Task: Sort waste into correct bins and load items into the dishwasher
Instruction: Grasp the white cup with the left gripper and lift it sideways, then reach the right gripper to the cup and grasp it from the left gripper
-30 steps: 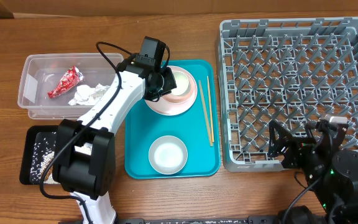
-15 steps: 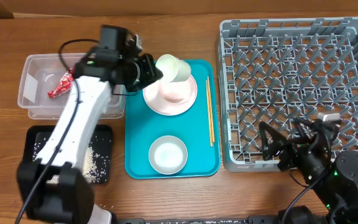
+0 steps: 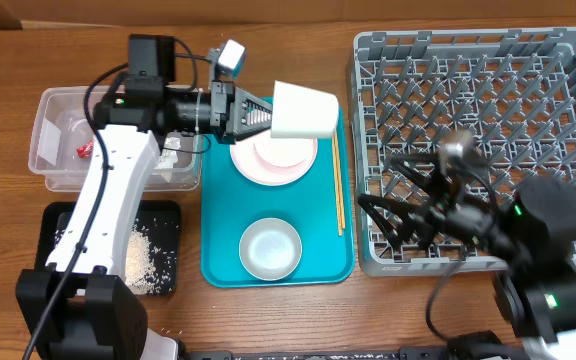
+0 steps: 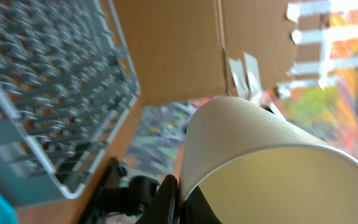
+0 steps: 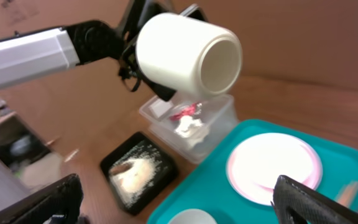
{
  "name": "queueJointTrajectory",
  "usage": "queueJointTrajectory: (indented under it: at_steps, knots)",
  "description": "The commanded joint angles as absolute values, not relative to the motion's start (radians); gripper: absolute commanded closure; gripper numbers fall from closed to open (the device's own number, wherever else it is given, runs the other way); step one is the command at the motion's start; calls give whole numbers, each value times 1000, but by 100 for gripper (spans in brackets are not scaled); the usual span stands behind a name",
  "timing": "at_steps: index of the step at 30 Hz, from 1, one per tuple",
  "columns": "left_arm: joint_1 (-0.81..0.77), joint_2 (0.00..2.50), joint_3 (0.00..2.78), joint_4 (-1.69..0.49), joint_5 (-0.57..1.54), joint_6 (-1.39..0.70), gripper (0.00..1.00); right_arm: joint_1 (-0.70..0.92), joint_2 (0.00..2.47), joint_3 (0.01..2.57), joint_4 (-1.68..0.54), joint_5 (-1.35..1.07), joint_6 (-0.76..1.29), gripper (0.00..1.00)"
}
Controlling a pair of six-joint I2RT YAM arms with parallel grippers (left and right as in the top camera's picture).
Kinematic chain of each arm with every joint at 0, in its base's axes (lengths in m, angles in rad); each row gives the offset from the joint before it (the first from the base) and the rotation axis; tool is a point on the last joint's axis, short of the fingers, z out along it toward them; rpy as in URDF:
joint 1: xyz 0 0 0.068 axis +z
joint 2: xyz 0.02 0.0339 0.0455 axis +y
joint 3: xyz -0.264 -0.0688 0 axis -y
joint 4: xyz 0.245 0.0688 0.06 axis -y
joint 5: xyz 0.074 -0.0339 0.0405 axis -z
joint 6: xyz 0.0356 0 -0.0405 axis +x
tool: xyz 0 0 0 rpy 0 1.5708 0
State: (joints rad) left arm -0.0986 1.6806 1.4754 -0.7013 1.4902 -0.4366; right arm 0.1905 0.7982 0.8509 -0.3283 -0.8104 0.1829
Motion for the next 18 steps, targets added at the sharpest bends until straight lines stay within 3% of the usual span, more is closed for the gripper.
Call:
queueJointTrajectory:
  at_steps: [1, 11, 18]
  knots:
    - [-146, 1678, 1491, -696, 1581, -404, 96, 187, 904, 872, -229, -1003, 181, 0]
    - [-171, 1677, 1491, -699, 1581, -403, 96, 161, 1065, 872, 184, -1244, 320, 0]
    - [-232, 1677, 1491, -698, 1582, -404, 96, 161, 1070, 872, 208, -1233, 319, 0]
